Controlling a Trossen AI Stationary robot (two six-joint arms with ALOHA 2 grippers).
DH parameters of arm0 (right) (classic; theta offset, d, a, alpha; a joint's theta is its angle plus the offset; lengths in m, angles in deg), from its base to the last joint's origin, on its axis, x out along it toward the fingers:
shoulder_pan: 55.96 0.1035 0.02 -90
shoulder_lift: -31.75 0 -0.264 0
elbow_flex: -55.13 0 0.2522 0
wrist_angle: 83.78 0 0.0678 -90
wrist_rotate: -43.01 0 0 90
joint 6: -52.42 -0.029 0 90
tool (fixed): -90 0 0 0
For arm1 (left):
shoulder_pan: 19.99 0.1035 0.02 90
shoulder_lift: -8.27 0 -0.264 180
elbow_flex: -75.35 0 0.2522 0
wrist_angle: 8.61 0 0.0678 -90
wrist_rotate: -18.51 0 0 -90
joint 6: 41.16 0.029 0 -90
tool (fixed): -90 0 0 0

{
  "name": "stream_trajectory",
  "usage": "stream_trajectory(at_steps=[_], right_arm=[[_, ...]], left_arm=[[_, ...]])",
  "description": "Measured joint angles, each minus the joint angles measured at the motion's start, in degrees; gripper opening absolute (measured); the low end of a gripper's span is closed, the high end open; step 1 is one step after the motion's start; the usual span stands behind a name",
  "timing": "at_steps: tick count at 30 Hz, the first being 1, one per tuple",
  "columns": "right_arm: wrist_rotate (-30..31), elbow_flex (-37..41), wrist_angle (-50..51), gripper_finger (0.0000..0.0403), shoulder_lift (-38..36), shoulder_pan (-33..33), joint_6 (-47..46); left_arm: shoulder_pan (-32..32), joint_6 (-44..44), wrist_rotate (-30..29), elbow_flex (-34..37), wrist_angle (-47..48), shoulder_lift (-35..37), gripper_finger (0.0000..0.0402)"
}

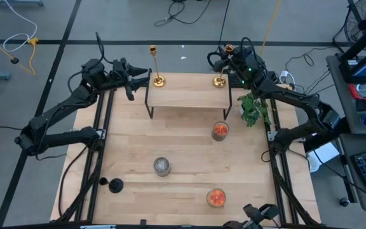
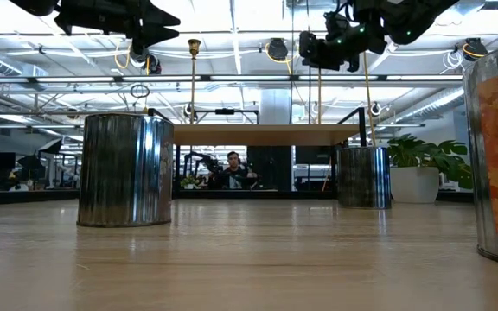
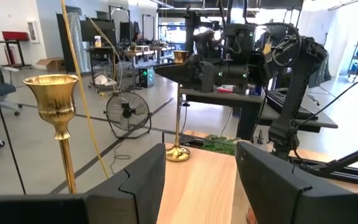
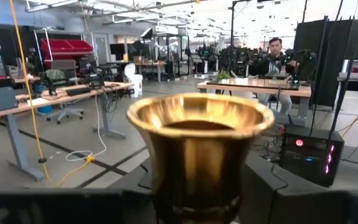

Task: Pick & Place candle stick holders
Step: Put the gold candle holder on the shelf, then put the black candle holder on the shelf

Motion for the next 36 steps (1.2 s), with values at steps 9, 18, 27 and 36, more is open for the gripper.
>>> stream_trajectory(at_steps=[9, 18, 27, 36], right_arm=[[0.0, 0.0, 0.0, 0.0129, 0.0, 0.0, 0.0], [0.0, 0.0, 0.1, 0.013, 0.0, 0.0, 0.1], [-0.1, 0.0, 0.3, 0.0171, 0.0, 0.0, 0.2], [-0.1, 0.0, 3.5, 0.0247, -0.1, 0.3, 2.4]], left_arm=[[0.0, -0.1, 0.0, 0.0, 0.0, 0.0, 0.0202], [0.0, -0.2, 0.0, 0.0, 0.0, 0.0, 0.0202], [0.0, -0.2, 0.0, 0.0, 0.0, 0.0, 0.0202], [0.0, -0.1, 0.3, 0.0, 0.2, 0.0, 0.0202]])
